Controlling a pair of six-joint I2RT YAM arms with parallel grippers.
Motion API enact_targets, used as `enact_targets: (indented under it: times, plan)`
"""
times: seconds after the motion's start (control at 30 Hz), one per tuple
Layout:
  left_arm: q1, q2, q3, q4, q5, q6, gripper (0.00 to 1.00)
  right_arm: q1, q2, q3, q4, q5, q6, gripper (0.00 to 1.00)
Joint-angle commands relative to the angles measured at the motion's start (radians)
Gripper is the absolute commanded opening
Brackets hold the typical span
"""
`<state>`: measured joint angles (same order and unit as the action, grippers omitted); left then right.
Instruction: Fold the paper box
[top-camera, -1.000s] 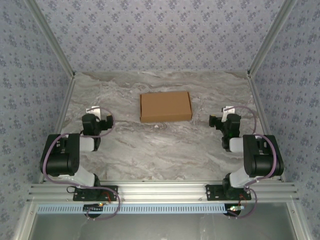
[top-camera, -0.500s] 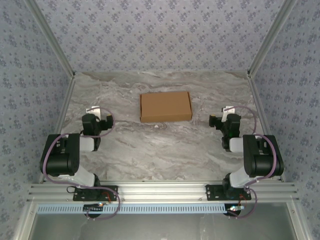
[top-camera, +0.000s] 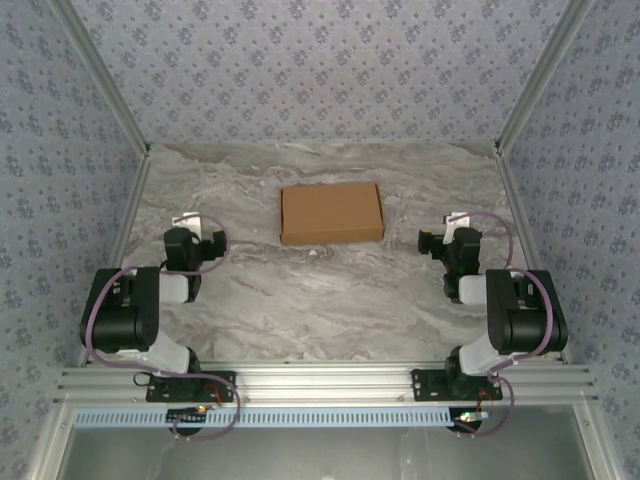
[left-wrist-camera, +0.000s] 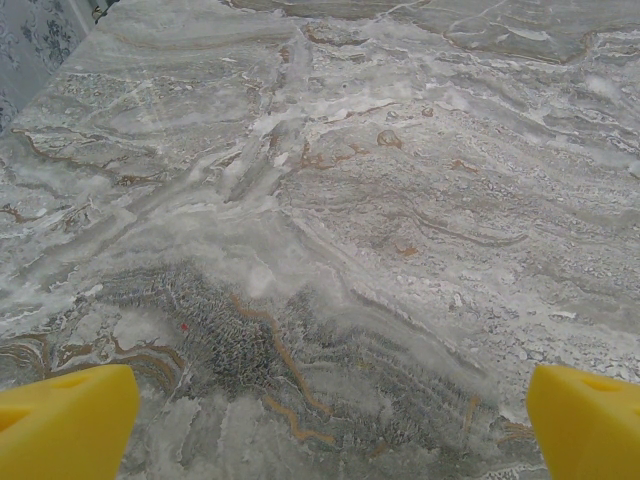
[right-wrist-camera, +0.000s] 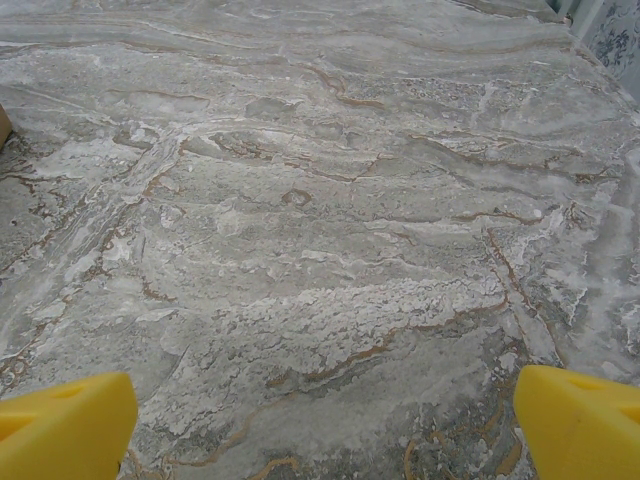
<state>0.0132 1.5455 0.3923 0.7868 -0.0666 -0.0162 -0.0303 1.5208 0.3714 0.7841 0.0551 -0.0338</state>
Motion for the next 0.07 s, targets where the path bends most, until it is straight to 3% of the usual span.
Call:
enact_targets:
  times: [0.0,0.03]
  plan:
    - [-0.002,-0.011,0.020,0.027,0.014,-0.008,0.99,0.003,0.002,0.018,0.006,-0.001,0.014,0.99]
    - [-0.001,-0.011,0.020,0.026,0.014,-0.007,0.99,0.003,0.001,0.017,0.007,-0.002,0.014,0.99]
